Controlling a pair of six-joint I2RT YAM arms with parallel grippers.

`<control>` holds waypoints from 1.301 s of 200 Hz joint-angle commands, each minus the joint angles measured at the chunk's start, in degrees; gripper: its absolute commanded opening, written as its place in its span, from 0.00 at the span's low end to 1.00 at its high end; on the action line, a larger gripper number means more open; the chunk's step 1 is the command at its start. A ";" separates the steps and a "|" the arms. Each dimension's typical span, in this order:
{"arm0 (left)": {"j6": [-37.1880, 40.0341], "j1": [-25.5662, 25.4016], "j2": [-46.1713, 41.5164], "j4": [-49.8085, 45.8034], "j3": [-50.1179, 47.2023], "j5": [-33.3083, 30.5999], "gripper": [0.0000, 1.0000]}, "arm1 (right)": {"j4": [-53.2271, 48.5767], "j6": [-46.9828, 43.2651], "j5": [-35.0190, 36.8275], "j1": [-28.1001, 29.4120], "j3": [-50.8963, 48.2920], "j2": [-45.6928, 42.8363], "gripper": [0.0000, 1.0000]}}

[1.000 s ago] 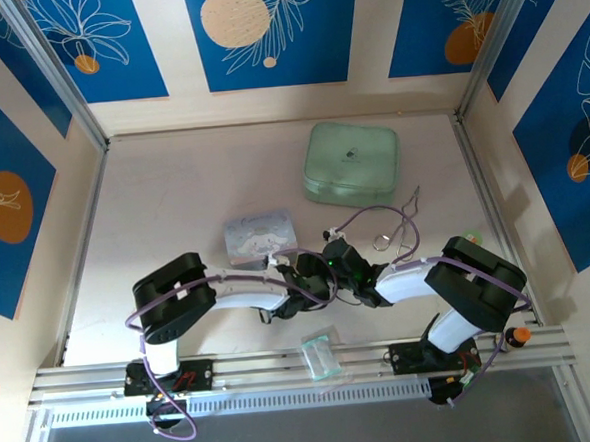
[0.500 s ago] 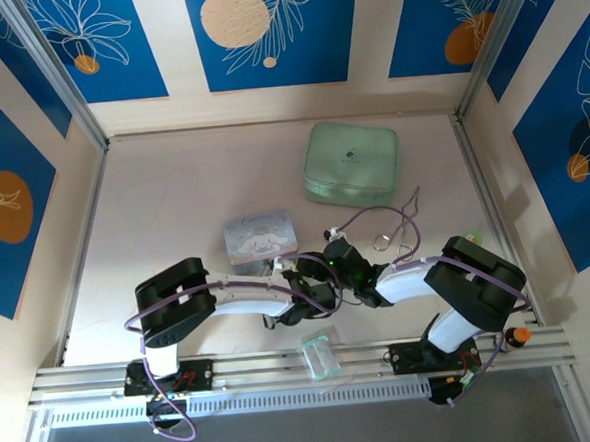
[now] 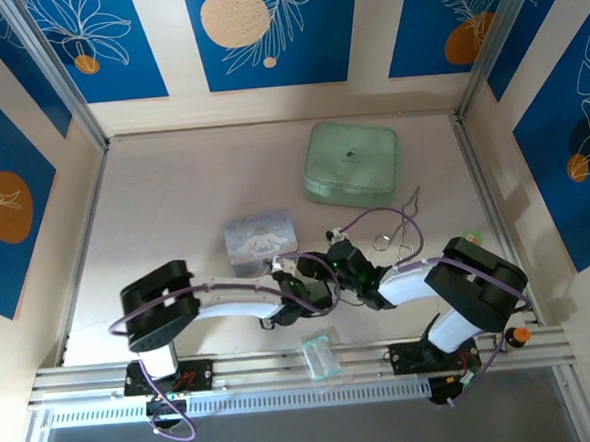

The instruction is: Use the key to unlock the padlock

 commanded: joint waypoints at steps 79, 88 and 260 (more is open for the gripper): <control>11.80 16.06 -33.13 17.97 -15.80 13.92 0.99 | -17.63 -4.61 1.80 2.19 -0.62 -9.43 0.94; 12.18 18.64 -34.87 18.76 -16.96 15.91 0.99 | -20.04 -5.42 2.74 3.60 1.13 -9.42 0.99; 13.86 39.18 -43.17 29.17 -27.82 30.60 0.99 | -32.24 -19.04 8.72 20.02 28.95 14.38 0.78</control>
